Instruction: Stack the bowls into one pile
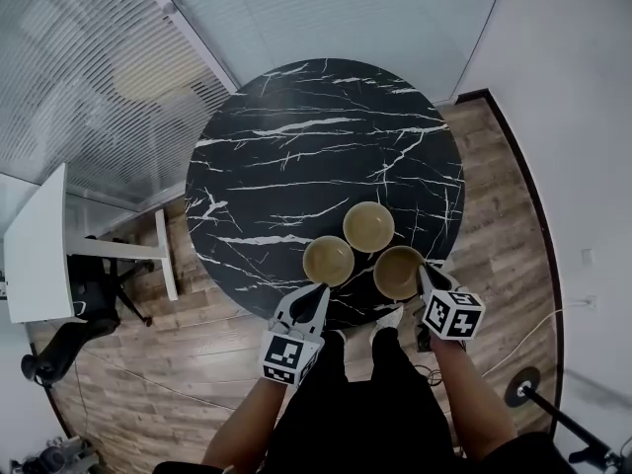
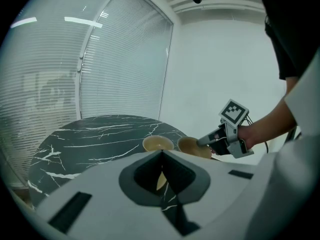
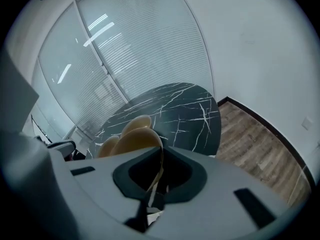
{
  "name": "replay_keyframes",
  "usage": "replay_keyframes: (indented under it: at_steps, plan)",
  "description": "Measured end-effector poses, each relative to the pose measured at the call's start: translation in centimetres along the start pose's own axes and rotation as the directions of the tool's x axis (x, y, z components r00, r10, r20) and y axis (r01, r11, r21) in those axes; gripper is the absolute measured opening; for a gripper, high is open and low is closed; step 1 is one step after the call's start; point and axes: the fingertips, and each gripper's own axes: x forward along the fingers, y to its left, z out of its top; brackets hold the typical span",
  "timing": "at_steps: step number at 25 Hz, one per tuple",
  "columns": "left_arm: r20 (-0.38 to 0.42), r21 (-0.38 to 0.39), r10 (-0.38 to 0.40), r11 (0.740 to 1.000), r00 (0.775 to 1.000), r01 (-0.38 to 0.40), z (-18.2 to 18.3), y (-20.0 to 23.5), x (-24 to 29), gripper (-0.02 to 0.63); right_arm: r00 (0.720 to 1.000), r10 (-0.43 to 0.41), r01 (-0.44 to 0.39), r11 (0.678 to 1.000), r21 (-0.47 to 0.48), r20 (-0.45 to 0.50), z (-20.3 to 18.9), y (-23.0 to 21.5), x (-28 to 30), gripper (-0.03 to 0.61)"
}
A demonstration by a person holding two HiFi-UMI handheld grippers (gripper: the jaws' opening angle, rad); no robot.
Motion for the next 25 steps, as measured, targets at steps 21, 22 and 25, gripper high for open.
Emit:
replay_keyframes:
  at_steps: [21, 22, 25]
  plan:
    - [0.035, -0.033, 0.185, 0.982, 0.982, -0.184, -1.5, 5.1, -5.9, 0.014, 0.985, 0.161, -0.166, 0.98, -0.108, -0.056, 2.9, 10.9, 3.8, 0.026]
    - [0.037, -0.041, 0.198, 0.98, 0.98, -0.196, -1.7, 5.4, -6.3, 0.014, 0.984, 0.166, -0.173, 0.978, -0.118, -0.064, 2.7, 11.4, 4.2, 0.026]
    - [0.038, -0.067, 0.232, 0.971, 0.972, -0.229, -2.4, 6.0, -7.4, 0.014, 0.98, 0.178, -0.189, 0.972, -0.142, -0.088, 2.1, 12.8, 5.0, 0.026]
